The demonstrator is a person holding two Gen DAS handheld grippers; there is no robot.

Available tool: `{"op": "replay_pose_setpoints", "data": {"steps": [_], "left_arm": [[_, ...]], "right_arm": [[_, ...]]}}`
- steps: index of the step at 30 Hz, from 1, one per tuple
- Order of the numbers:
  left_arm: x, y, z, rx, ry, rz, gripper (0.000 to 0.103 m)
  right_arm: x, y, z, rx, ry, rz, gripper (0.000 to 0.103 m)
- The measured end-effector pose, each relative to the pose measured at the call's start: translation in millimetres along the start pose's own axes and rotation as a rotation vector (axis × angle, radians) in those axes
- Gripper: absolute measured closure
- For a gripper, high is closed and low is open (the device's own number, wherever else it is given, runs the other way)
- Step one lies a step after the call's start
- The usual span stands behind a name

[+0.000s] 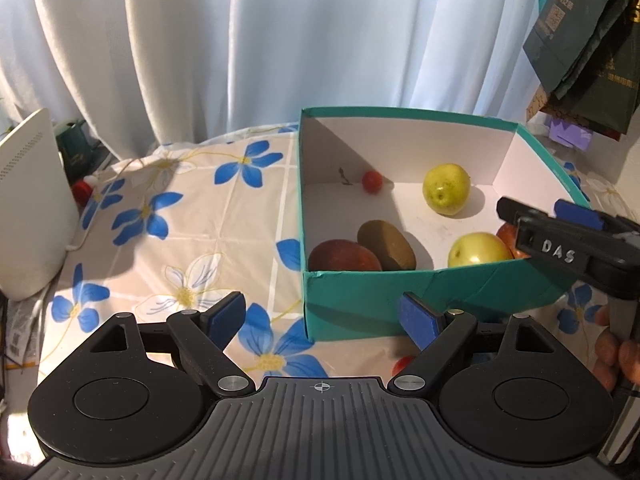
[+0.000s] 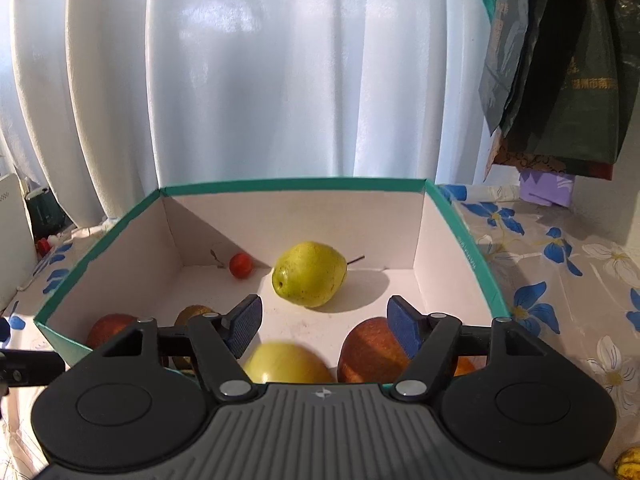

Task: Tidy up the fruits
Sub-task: 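Lower the second yellow pear into the box and open the right tool, then move the open left tool down to the cherry tomatoes beside the box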

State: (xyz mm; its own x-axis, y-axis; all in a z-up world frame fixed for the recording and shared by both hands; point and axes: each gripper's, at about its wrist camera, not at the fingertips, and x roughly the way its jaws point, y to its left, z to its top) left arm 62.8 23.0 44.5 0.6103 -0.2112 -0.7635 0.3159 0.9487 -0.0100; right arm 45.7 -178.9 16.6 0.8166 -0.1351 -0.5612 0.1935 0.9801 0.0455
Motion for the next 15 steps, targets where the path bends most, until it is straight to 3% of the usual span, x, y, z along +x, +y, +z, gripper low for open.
{"op": "replay_pose_setpoints", "data": {"steps": [2, 5, 9, 15], "left_arm": [[0, -2, -4, 0.017, 0.007, -0.011, 0.013], [2, -5, -11, 0.038, 0.022, 0.001, 0.012], [8, -8, -20, 0.056, 0.052, 0.011, 0.012], [18, -21, -33, 0.144, 0.057, 0.008, 0.009]], "right_arm": [[-18, -5, 5, 0.025, -0.05, -0.005, 0.015], [-51, -12, 6, 0.059, -0.122, 0.016, 0.004], [-90, -16, -6, 0.057, -0.156, 0.01, 0.0], [-112, -16, -30, 0.093, -0.079, 0.003, 0.0]]}}
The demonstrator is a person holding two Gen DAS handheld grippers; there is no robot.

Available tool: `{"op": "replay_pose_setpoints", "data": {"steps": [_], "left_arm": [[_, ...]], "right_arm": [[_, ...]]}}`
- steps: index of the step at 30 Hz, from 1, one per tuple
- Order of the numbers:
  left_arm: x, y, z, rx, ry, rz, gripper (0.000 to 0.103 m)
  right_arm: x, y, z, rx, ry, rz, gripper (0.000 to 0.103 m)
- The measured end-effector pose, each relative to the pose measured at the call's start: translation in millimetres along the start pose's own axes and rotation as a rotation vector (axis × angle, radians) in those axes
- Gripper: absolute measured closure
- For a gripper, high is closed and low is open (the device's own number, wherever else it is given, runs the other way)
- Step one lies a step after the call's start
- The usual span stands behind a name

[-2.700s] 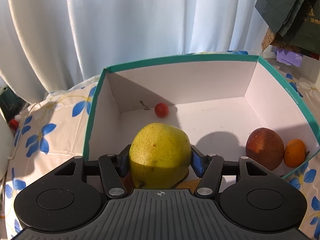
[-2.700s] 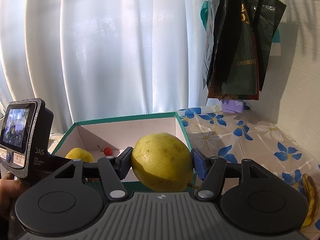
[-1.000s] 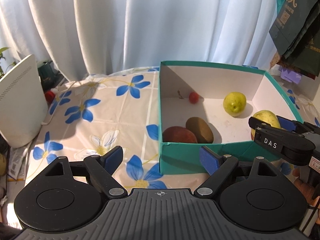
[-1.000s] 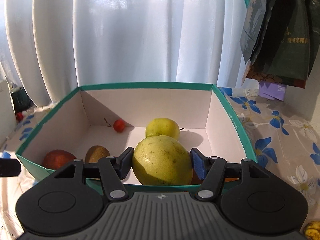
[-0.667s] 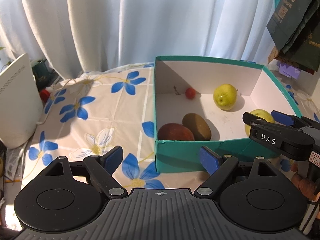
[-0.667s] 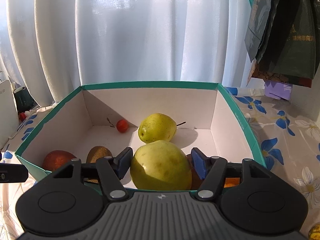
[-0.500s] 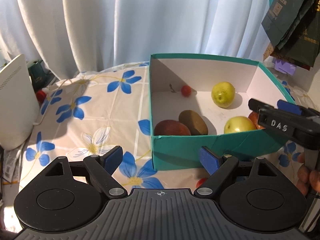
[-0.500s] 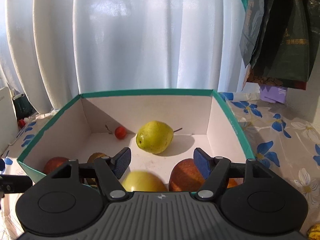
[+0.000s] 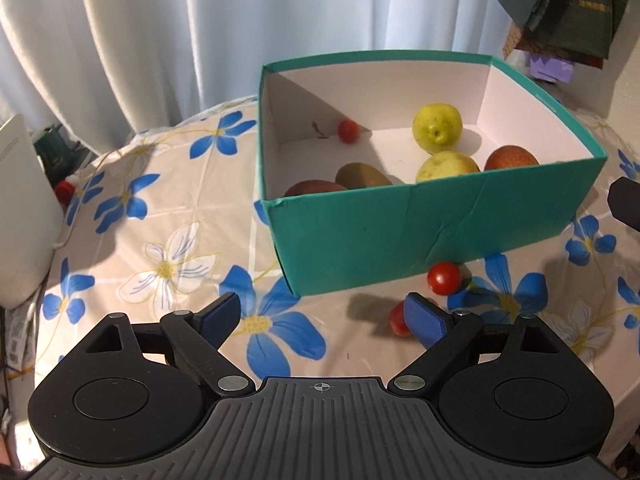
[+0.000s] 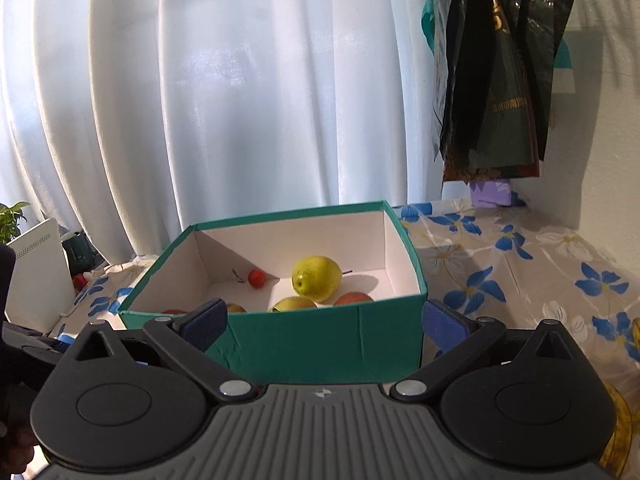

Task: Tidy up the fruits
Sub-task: 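Move the open left tool down to the cherry tomatoes beside the box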

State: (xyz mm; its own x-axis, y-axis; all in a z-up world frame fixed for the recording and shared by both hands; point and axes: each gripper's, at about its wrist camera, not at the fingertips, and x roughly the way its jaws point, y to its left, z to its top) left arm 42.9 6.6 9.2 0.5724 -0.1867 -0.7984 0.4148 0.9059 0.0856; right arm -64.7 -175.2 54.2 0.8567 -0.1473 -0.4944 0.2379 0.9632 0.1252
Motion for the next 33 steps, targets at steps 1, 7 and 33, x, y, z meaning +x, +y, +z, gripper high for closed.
{"op": "replay_pose_setpoints", "data": {"steps": [1, 7, 33], "left_arm": [[4, -3, -1, 0.023, 0.008, -0.003, 0.009], [5, 1, -9, 0.062, -0.032, -0.064, 0.009], [28, -41, -25, 0.106, -0.049, -0.028, 0.03]], "right_arm": [[-1, 2, -4, 0.004, 0.011, -0.006, 0.0], [-14, 24, -13, -0.006, 0.02, -0.137, 0.0], [0, 15, -29, -0.03, 0.099, -0.118, 0.0]]}}
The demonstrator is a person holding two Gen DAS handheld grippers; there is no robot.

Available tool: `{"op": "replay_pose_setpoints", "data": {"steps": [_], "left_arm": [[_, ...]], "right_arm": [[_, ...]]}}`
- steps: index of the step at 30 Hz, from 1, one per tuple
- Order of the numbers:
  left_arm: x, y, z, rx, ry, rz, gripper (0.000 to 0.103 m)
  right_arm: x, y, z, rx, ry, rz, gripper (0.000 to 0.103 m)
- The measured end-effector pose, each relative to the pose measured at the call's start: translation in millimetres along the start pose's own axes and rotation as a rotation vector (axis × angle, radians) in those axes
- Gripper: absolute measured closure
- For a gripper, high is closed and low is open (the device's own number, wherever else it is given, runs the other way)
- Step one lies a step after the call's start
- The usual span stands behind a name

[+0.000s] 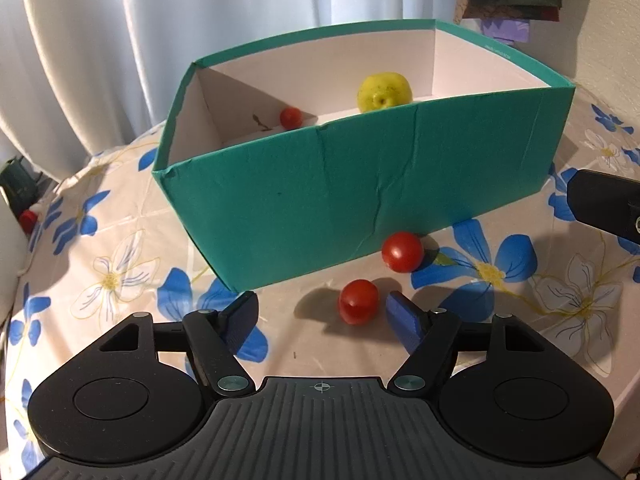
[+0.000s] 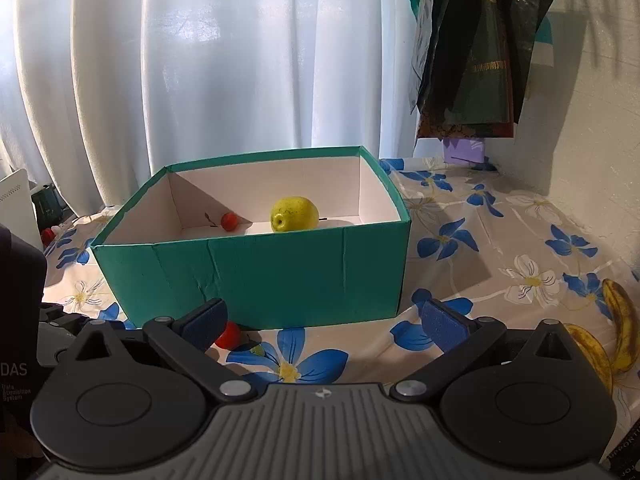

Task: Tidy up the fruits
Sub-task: 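Move the open left tool down to the cherry tomatoes beside the box, then close the left tool on a red cherry tomato on the table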

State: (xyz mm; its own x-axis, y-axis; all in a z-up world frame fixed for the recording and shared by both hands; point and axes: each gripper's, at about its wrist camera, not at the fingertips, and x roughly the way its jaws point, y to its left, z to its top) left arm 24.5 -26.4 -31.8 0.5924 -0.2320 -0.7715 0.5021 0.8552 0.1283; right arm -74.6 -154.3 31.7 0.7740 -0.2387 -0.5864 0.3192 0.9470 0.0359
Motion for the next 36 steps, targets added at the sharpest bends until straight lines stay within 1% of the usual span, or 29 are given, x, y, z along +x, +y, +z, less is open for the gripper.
{"op": "replay_pose_setpoints", "data": {"steps": [5, 7, 14, 23, 29, 32, 36], "left_arm": [[12, -11, 2, 0.01, 0.03, 0.024, 0.041], [15, -13, 1, 0.008, 0.039, 0.029, 0.042], [17, -17, 3, -0.012, 0.032, 0.042, 0.042], [19, -15, 9, -0.061, 0.053, 0.016, 0.053], [21, -15, 9, -0.061, 0.048, 0.019, 0.053], [21, -15, 9, -0.062, 0.045, 0.024, 0.05], [22, -11, 9, -0.083, 0.049, 0.019, 0.049]], "right_arm": [[7, -9, -3, 0.014, 0.008, 0.018, 0.0], [10, -12, -4, 0.02, 0.013, 0.019, 0.0], [14, -20, -5, 0.021, 0.025, 0.023, 0.0], [18, -24, -4, 0.027, 0.032, 0.026, 0.0], [19, -23, -4, 0.021, 0.035, 0.032, 0.0], [20, -23, -4, 0.024, 0.037, 0.031, 0.0], [21, -23, -4, 0.026, 0.04, 0.031, 0.0]]}}
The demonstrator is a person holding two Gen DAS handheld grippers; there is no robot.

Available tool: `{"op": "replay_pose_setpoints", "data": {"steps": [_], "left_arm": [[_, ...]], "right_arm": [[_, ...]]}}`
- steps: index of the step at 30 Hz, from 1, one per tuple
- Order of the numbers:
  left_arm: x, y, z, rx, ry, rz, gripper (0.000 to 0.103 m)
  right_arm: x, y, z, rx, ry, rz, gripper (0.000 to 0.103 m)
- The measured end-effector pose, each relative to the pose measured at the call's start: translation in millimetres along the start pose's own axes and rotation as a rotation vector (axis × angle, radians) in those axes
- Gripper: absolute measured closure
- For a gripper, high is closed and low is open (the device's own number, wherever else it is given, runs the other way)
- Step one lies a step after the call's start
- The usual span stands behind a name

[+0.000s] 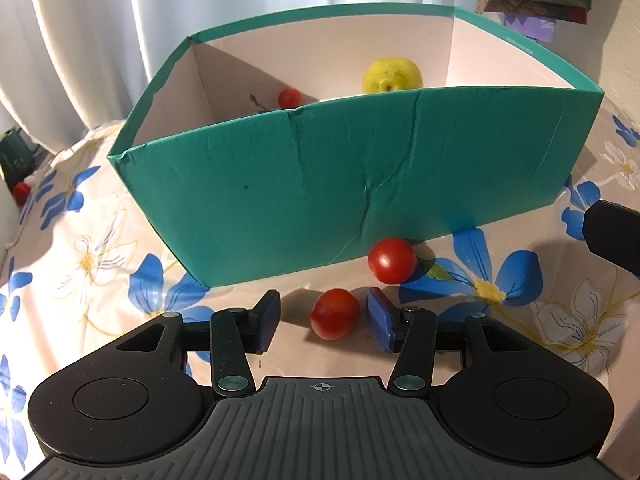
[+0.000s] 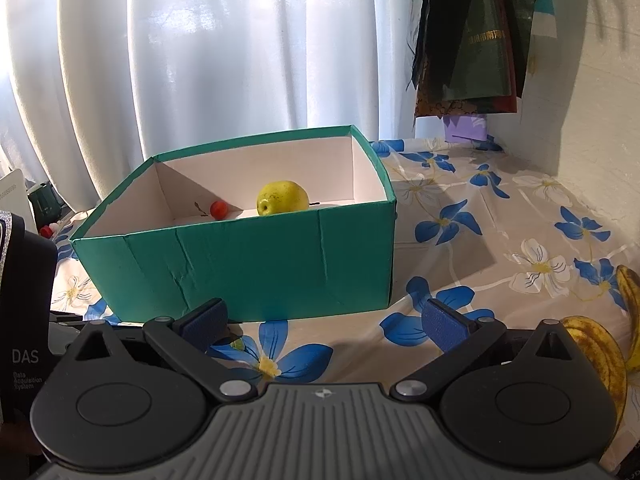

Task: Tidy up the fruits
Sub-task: 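Close the left tool on a red cherry tomato on the table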

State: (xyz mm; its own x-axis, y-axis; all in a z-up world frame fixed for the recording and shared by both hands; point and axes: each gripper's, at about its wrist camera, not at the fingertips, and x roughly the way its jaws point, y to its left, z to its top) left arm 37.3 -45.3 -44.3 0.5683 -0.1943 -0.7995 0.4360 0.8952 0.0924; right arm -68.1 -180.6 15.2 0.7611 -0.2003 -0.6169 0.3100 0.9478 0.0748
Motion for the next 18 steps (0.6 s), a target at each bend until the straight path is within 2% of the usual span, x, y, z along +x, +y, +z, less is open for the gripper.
{"op": "replay_pose_setpoints", "data": {"steps": [8, 18], "left_arm": [[0.0, 4.1, -0.8, -0.018, 0.0, 0.002, 0.043], [-1.4, 3.1, -2.3, -0.016, -0.004, 0.009, 0.043]], "right_arm": [[0.3, 0.4, 0.2, 0.002, 0.001, -0.005, 0.0], [2.3, 1.0, 0.5, 0.004, 0.006, -0.008, 0.0]]}}
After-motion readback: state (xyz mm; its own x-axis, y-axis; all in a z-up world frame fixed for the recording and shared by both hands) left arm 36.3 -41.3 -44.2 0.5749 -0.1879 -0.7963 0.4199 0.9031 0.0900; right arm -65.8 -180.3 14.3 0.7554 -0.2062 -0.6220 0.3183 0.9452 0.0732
